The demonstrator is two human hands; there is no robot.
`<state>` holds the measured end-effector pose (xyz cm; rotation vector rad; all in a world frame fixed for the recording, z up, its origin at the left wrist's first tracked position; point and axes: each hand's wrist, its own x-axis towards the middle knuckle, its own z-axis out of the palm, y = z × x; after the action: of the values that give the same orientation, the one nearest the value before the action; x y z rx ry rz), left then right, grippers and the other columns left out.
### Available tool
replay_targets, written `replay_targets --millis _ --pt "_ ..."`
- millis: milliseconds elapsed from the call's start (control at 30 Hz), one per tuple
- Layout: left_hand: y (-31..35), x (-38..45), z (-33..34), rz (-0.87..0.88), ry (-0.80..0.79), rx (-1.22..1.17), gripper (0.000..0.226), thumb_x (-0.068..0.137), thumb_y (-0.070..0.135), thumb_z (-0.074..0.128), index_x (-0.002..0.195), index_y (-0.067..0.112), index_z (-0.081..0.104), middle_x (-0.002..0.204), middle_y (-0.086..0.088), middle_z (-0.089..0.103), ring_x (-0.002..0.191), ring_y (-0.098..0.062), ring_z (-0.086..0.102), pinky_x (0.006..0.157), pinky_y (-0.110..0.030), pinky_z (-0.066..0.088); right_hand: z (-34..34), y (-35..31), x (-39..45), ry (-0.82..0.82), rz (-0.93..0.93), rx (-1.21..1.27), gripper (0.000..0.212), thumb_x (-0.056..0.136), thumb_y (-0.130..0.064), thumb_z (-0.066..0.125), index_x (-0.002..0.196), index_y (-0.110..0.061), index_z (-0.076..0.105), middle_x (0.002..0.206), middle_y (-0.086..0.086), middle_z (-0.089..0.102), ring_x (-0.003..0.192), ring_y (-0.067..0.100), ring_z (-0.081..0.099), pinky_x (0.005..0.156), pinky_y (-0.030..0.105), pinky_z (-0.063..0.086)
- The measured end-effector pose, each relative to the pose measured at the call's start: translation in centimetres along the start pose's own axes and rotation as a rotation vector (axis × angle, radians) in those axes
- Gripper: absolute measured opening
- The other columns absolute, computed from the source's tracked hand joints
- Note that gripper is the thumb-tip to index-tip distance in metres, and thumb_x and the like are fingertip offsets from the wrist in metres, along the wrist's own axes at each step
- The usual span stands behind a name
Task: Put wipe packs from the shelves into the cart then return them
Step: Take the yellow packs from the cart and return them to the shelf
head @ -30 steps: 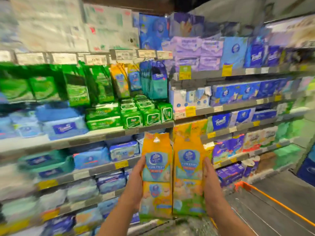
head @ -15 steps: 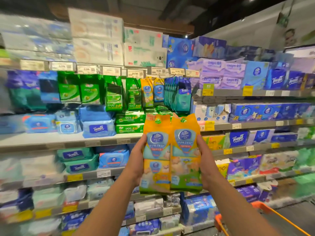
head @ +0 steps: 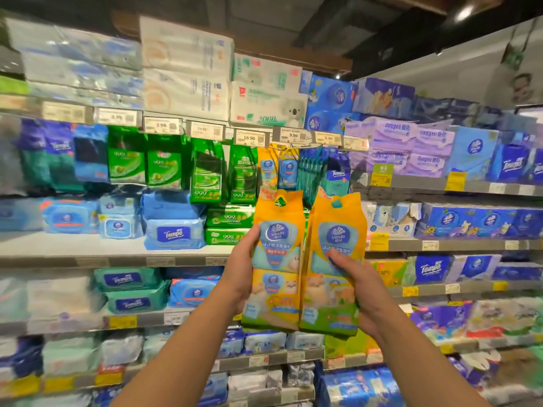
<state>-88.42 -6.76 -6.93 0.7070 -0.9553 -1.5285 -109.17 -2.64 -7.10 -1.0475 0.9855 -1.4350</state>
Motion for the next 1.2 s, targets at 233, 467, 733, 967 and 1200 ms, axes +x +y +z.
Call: replay_targets --millis 233,467,733,967,1200 --pt "0.0 7.5 0.3 0.052 0.048 0.024 0.055 0.096 0.053 0.044 0.118 0.012 0.073 0.114 -0.022 0.072 0.108 -0.043 0.067 0.101 -0.062 0.047 -1.5 -0.6 7.0 -0.159 0.016 0.1 0.112 0.031 -0.04 0.1 0.129 -0.006 0.06 0.115 0.022 0.071 0.093 0.039 0.073 0.07 0.048 0.059" --pt "0.6 17.1 3.4 0.096 0.069 -0.048 0.059 0.096 0.053 0.046 0.13 0.007 0.064 0.126 -0.028 0.065 0.118 -0.05 0.059 0.102 -0.068 0.042 -1.6 -0.3 16.1 -0.292 0.057 0.116 0.107 0.027 -0.032 0.102 0.122 -0.002 0.063 0.114 0.024 0.071 0.095 0.04 0.072 0.081 0.053 0.059" --pt "3.1 25.5 5.3 0.251 0.149 0.132 0.064 0.083 0.058 0.066 0.127 0.013 0.06 0.121 -0.016 0.07 0.112 -0.038 0.067 0.1 -0.064 0.048 -2.2 -1.1 24.3 -0.377 0.024 0.096 0.104 0.032 -0.032 0.102 0.123 -0.002 0.061 0.112 0.025 0.071 0.095 0.041 0.071 0.075 0.049 0.059" --pt "4.8 29.0 5.7 0.352 0.2 0.282 0.032 0.097 0.045 0.057 0.112 0.019 0.066 0.108 -0.005 0.077 0.103 -0.026 0.072 0.097 -0.052 0.054 -1.6 -1.0 28.3 -0.421 0.012 0.138 0.094 0.032 -0.03 0.102 0.115 -0.003 0.067 0.112 0.028 0.07 0.097 0.044 0.07 0.08 0.056 0.058" --pt "5.8 30.6 5.6 0.351 0.244 0.319 0.032 0.095 0.048 0.057 0.109 0.019 0.064 0.104 -0.002 0.078 0.098 -0.021 0.074 0.092 -0.045 0.057 -1.1 -0.7 31.0 -0.444 -0.032 0.129 0.08 0.041 -0.033 0.1 0.112 -0.009 0.071 0.115 0.026 0.07 0.104 0.045 0.068 0.092 0.062 0.051"
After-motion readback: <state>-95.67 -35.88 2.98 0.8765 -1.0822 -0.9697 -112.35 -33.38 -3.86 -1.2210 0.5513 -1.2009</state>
